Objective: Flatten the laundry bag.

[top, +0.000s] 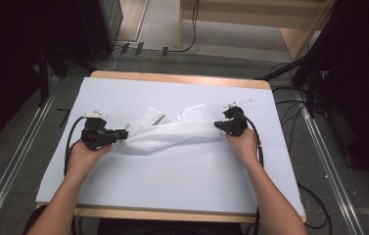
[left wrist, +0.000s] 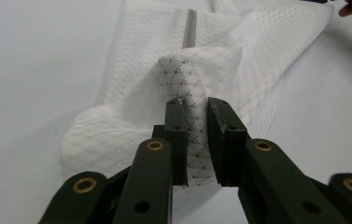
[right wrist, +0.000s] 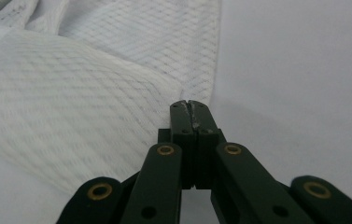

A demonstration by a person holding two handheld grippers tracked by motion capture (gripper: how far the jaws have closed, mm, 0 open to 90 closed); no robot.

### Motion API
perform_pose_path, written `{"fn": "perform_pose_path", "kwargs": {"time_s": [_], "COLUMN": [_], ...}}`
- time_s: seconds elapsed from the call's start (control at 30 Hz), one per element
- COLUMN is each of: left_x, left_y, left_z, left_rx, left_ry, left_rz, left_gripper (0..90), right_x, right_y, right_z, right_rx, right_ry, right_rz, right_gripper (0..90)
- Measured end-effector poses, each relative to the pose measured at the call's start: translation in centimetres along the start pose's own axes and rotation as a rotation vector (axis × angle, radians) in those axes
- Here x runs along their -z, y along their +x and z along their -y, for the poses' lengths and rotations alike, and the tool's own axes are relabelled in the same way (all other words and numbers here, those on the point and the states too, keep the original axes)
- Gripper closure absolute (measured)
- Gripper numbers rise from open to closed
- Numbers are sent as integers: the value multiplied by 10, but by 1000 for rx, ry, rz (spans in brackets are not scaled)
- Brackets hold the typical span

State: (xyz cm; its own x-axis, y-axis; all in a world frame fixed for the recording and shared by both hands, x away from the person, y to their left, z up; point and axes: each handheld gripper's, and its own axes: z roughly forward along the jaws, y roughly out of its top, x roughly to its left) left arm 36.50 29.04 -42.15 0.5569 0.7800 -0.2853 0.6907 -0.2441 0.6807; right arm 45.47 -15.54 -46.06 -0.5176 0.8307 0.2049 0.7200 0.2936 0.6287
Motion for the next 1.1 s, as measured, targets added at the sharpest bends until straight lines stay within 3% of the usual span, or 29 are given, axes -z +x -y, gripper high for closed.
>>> {"fn": "perform_pose_path", "kwargs": {"time_s": [0.13,0.33,0.5,0.63,0.83,1.0,1.1], "left_x": [6,22,26,17,-5,-27,-39], "left_y": [0,-1,2,9,9,2,-1], "left_z": [4,-1,-13,-25,-43,-47,-47], "left_rx": [9,21,3,4,-29,-50,-76], "left_ry": [21,-21,-20,-13,9,41,70], "left_rz": [22,45,10,18,29,62,55], "left_gripper": [741,613,602,589,570,526,501], "right_x": [1,14,24,25,22,19,18], "right_y": [-3,-6,-2,5,6,5,6], "right_z": [3,0,-6,-9,-11,-10,-10], "right_rx": [-14,-30,-18,8,17,8,13], "right_ry": [-1,-52,-89,-88,-82,-71,-63], "right_rz": [-10,-27,-36,-38,-42,-40,-44], "right_gripper": [893,822,837,832,824,824,822]}}
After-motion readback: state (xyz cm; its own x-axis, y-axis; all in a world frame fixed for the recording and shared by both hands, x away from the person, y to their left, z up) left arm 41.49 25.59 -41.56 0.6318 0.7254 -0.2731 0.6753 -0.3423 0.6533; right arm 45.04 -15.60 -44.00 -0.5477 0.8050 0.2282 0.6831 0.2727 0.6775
